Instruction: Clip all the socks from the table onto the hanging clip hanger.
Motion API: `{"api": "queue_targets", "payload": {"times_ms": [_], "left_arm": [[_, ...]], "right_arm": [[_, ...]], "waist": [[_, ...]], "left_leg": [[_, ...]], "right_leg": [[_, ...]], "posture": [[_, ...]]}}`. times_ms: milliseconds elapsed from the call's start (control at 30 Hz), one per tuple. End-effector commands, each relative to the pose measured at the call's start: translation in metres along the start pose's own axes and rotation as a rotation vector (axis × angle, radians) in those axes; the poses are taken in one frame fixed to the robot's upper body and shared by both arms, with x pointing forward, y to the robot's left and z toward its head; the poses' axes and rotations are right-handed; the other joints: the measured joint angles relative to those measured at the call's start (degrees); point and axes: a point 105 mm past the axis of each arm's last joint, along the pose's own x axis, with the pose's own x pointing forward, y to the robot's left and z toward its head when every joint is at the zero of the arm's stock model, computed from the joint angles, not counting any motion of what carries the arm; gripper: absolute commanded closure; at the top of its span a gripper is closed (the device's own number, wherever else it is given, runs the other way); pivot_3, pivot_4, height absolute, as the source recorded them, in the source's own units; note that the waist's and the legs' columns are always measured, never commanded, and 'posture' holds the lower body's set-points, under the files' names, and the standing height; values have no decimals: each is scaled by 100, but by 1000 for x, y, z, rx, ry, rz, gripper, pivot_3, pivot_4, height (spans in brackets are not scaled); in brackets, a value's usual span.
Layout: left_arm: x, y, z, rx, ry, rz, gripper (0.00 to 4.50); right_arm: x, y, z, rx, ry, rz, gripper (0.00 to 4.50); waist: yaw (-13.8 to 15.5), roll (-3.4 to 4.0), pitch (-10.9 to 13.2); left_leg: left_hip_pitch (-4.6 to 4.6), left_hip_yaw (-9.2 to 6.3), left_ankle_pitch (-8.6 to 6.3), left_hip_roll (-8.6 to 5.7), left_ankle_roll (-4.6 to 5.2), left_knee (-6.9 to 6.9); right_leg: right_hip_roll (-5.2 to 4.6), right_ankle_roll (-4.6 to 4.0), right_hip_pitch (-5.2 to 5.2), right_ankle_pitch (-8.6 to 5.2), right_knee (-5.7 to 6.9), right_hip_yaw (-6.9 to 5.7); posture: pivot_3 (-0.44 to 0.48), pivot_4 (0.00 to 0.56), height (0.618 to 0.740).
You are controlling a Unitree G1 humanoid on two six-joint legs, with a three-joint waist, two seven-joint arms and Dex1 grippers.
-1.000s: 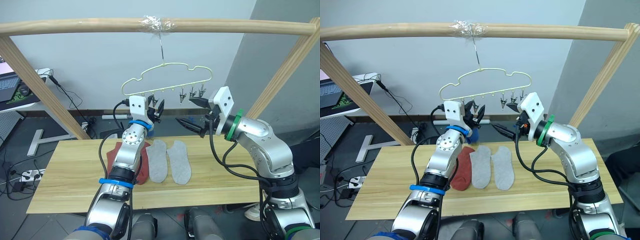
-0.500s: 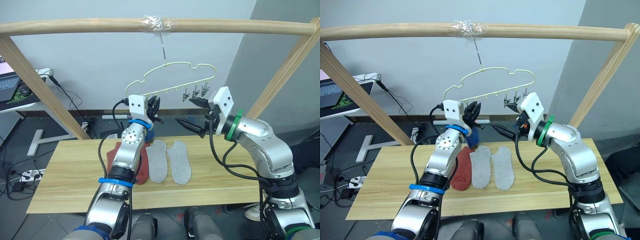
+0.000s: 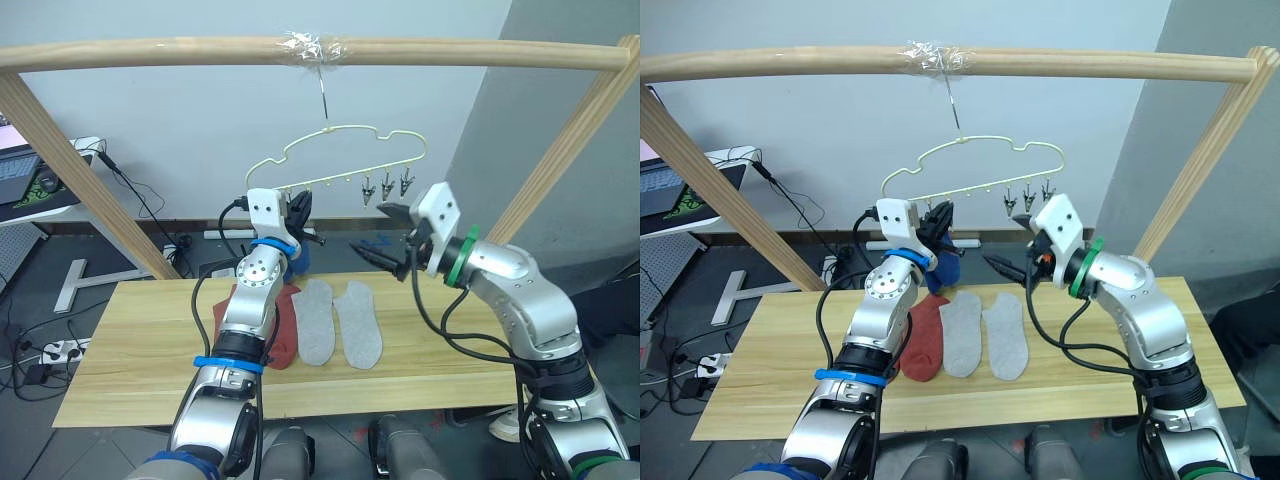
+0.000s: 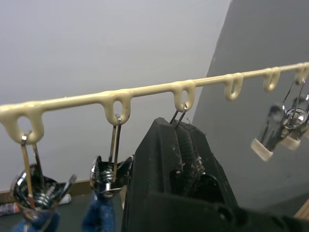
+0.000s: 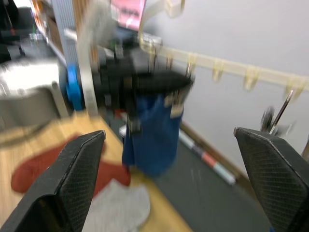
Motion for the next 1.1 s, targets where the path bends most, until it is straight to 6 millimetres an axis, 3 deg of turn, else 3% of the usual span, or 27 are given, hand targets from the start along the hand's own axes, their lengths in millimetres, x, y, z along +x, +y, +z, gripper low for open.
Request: {"api": "queue_targets", "payload": {"times_ms": [33,133,300,467,600,733,833,1100], "left_arm": [[0,-1,16,-59,-44,-30,4481],[-8,3,14,-32,-28,-44,4481],[-16,10,12,-19,-11,-20,4481],[-19,6,12,-22,-8,-19,4481],[-20,4,13,-20,-7,-18,4481],[-22,5,11,-13,0,-16,4481],[-22,7,11,-13,4,-15,4500],[-20,6,11,-28,6,-16,4500]], "right_arm": [[13,4,-41,-18,105,-28,0],[30,20,-84,1,203,16,0],[48,40,-122,28,288,59,0],[57,35,-157,5,413,-18,0],[60,25,-165,-59,434,-81,0],[59,32,-172,24,453,-51,0],[49,50,-189,117,515,43,560],[29,57,-201,249,565,82,3393]], "waist": [[0,0,0],[-37,0,0],[-47,0,0],[-18,0,0],[-3,1,0],[-3,1,0],[-3,1,0],[0,2,-2]], "left_leg": [[0,1,0,0,0,0],[4,9,0,0,0,0],[8,4,1,9,-1,-2],[9,4,2,-3,1,4],[10,4,2,1,1,2],[10,1,2,2,1,-1],[11,2,1,2,1,0],[24,-2,1,0,2,3]], "right_leg": [[0,0,0,0,1,1],[2,0,-1,0,3,7],[7,-3,-2,1,9,5],[6,-3,1,3,9,11],[6,-4,2,3,9,10],[6,-4,2,3,9,7],[6,-6,4,4,9,10],[7,-2,21,2,9,5]], "posture": [[-64,168,740],[-46,172,740],[-31,175,740],[-9,178,740],[0,180,740],[7,185,740],[7,185,740],[-2,182,740]]}}
